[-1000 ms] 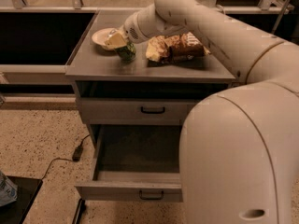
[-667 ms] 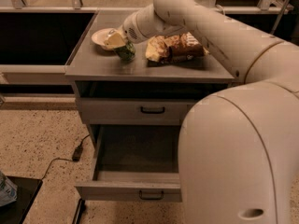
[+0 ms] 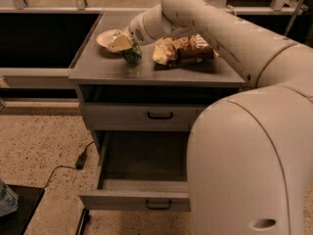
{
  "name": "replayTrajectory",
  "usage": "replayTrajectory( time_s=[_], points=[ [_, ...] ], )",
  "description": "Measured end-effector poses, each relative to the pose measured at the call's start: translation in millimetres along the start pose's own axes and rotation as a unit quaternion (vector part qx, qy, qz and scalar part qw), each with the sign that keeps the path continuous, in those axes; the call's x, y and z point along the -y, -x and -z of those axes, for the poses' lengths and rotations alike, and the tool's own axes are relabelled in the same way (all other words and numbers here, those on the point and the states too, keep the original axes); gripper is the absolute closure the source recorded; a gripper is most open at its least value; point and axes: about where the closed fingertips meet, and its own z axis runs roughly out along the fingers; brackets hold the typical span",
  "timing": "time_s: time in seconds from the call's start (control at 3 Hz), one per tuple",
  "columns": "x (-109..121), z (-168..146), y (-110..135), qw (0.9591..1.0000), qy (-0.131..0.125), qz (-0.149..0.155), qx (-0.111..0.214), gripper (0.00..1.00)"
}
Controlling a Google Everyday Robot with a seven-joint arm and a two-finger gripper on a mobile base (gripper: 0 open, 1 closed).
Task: Pick green can from middle drawer and place on counter
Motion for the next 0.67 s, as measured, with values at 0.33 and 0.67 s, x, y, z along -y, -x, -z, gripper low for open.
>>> replayTrajectory(
  time_s=[0.33,0.67],
  points=[
    [-0.1,-0.1,0.0,1.0,0.0,0.0,0.0,0.0],
    [-0.1,-0.1,0.0,1.0,0.0,0.0,0.0,0.0]
  ],
)
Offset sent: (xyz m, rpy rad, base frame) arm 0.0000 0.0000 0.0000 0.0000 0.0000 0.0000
